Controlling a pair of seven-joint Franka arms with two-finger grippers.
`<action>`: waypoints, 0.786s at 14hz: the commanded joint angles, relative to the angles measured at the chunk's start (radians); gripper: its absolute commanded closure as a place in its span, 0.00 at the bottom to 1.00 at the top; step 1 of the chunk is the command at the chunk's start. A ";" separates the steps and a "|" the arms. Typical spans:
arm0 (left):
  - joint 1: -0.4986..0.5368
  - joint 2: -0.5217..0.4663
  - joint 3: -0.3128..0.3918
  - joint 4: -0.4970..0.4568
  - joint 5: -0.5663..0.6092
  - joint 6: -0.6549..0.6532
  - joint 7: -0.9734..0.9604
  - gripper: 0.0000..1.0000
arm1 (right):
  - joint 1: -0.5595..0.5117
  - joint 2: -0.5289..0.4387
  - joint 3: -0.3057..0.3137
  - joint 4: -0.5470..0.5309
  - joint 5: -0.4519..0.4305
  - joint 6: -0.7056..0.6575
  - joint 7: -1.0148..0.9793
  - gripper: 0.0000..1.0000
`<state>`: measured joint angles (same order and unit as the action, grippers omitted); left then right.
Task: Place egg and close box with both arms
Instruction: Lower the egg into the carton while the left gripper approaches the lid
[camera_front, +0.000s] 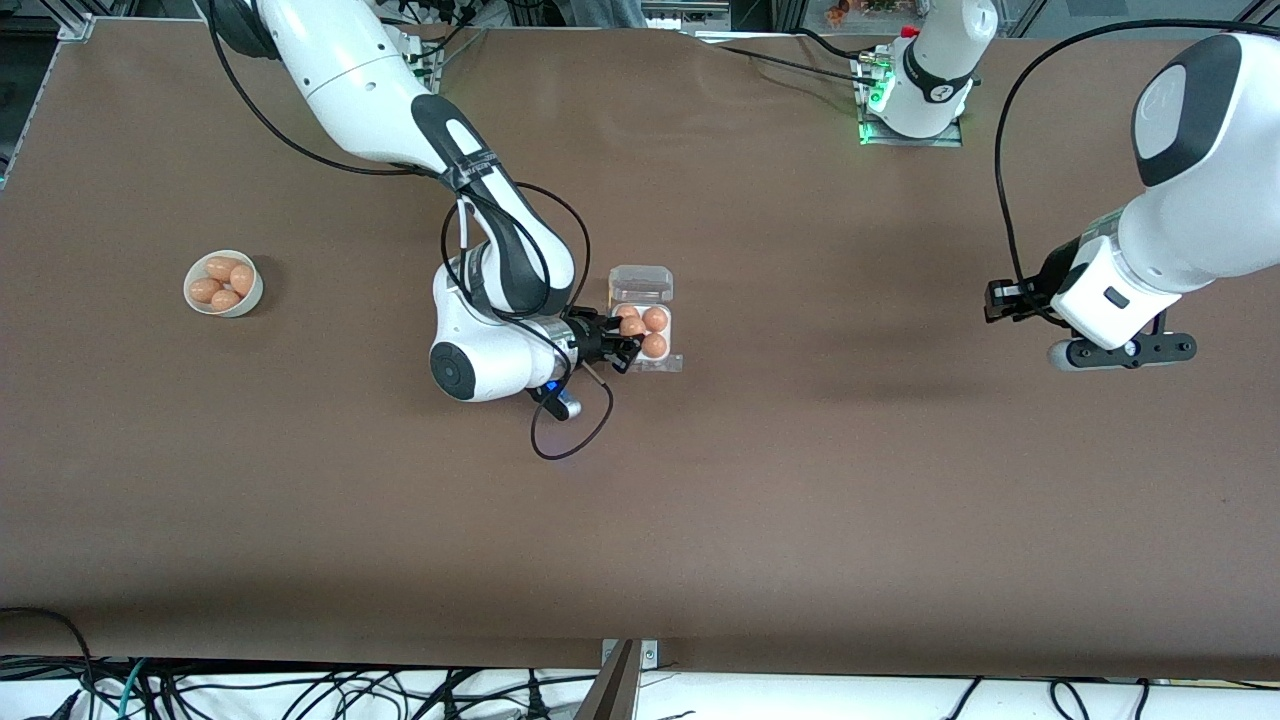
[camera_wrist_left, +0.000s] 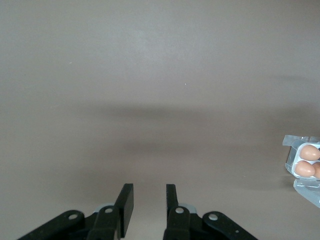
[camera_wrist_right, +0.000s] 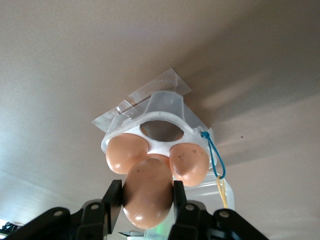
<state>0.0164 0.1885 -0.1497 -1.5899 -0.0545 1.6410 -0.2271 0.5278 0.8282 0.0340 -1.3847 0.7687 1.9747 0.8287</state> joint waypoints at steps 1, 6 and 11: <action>0.004 0.005 -0.001 0.019 -0.019 -0.023 -0.005 0.66 | -0.005 0.025 0.001 0.022 0.015 -0.017 -0.010 0.67; 0.002 0.005 -0.002 0.019 -0.085 -0.023 -0.035 0.76 | -0.006 0.038 0.001 0.024 0.018 -0.010 -0.002 0.18; -0.024 0.019 -0.057 0.018 -0.134 -0.046 -0.106 0.80 | -0.008 0.025 -0.006 0.055 0.009 -0.020 0.009 0.00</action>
<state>0.0069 0.1939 -0.2003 -1.5900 -0.1420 1.6256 -0.3085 0.5250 0.8545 0.0303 -1.3655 0.7692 1.9763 0.8287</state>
